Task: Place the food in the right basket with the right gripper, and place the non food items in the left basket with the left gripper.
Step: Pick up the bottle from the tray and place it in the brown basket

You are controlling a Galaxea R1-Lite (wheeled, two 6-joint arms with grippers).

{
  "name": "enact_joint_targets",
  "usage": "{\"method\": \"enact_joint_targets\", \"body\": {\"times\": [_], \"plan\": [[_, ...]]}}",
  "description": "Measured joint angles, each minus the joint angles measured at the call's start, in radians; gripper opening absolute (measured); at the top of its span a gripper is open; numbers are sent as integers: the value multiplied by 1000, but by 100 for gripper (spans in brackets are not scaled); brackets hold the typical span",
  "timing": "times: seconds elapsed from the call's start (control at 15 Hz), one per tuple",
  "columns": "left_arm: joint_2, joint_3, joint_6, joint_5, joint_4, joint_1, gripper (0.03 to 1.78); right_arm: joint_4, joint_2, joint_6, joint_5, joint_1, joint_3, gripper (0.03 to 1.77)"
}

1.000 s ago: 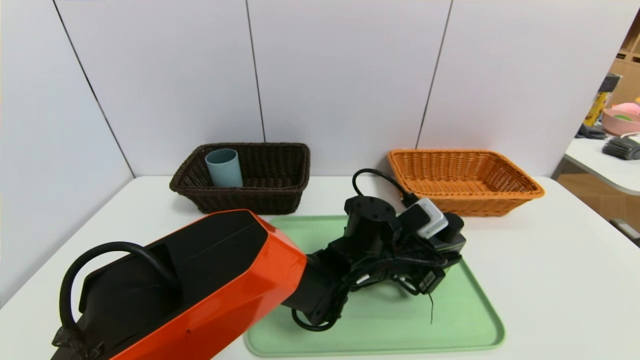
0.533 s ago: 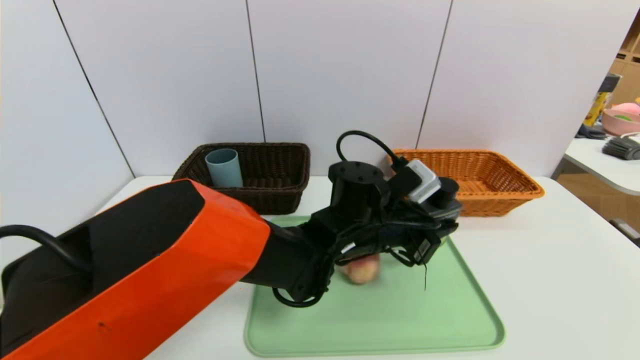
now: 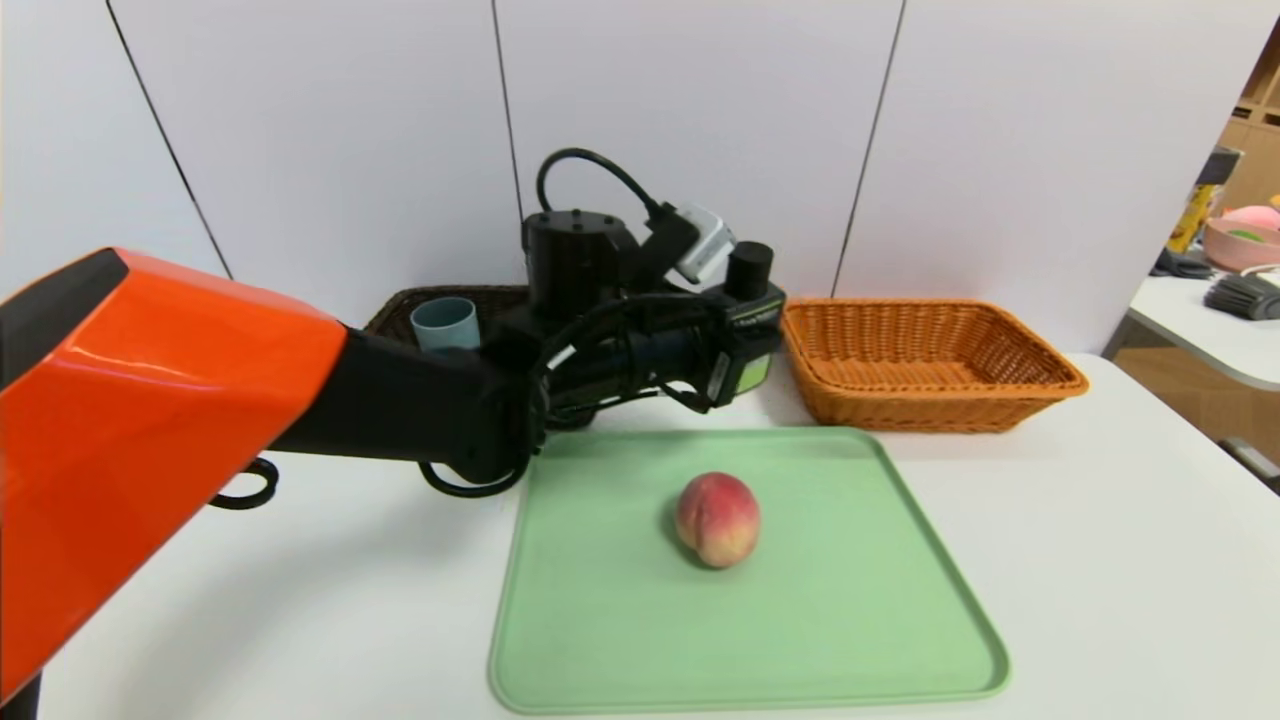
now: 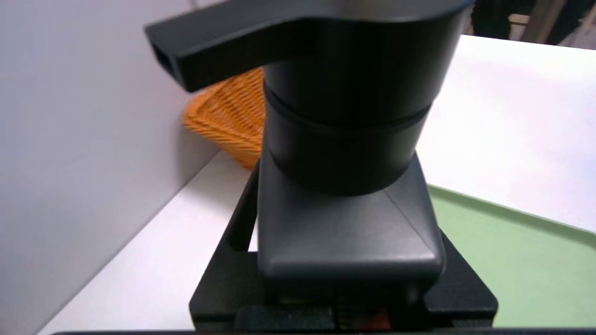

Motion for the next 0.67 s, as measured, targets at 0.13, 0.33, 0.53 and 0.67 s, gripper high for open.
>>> {"method": "enact_joint_targets", "body": {"times": [0.13,0.33,0.53,0.67], "plan": [[-20,4,-1,0,10,76,62,0,0,0,0,0,0,170],[-37,-1,-6,-3,11,196,62,0,0,0,0,0,0,170],[-45,-4,-21,-4,10,301,62,0,0,0,0,0,0,170],[-46,-4,-38,-6,9,343,62,0,0,0,0,0,0,170]]}}
